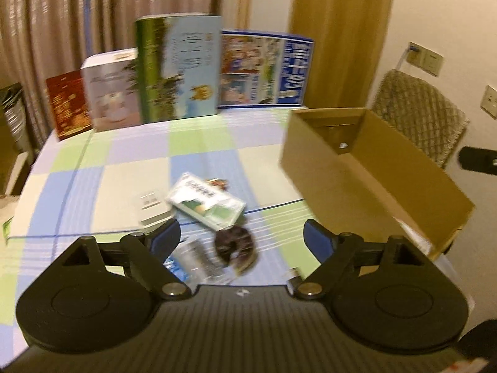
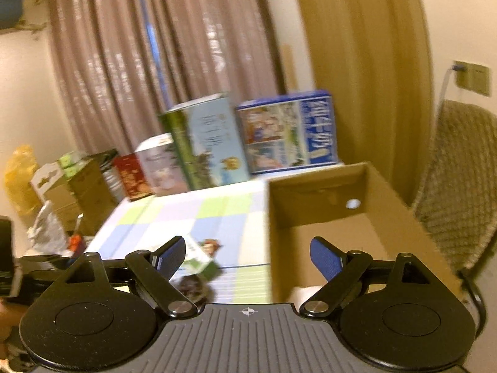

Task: Organize objects
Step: 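Move both open tools back over the table items, then grasp the black lighter upright with the right tool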

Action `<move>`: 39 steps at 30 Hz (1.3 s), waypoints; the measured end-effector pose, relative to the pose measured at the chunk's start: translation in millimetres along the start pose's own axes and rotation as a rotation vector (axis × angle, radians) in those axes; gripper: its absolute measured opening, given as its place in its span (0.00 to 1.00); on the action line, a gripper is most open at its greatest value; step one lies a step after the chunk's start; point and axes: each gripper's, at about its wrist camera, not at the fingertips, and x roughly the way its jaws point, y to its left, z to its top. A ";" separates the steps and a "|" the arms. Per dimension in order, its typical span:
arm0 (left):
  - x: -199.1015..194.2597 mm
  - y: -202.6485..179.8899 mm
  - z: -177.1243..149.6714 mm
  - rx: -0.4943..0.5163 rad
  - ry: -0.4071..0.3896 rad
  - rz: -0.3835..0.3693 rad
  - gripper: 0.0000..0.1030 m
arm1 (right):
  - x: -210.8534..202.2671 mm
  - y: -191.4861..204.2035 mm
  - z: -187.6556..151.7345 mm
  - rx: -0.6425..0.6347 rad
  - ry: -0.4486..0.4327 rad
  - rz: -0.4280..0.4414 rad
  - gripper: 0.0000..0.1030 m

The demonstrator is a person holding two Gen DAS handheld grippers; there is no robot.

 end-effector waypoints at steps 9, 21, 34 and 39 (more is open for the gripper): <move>-6.6 61.1 -36.0 -0.049 0.045 0.101 0.86 | 33.5 51.1 -50.8 -0.095 0.077 0.072 0.82; 0.9 80.0 -60.6 -0.041 0.091 0.141 0.88 | 92.9 59.8 -124.4 -0.211 0.175 0.014 0.82; 21.5 77.0 -66.5 -0.098 0.126 0.133 0.88 | 140.9 43.9 -149.9 -0.204 0.280 -0.051 0.54; 23.5 76.7 -65.1 -0.103 0.126 0.134 0.88 | 154.6 37.9 -152.4 -0.154 0.317 -0.066 0.43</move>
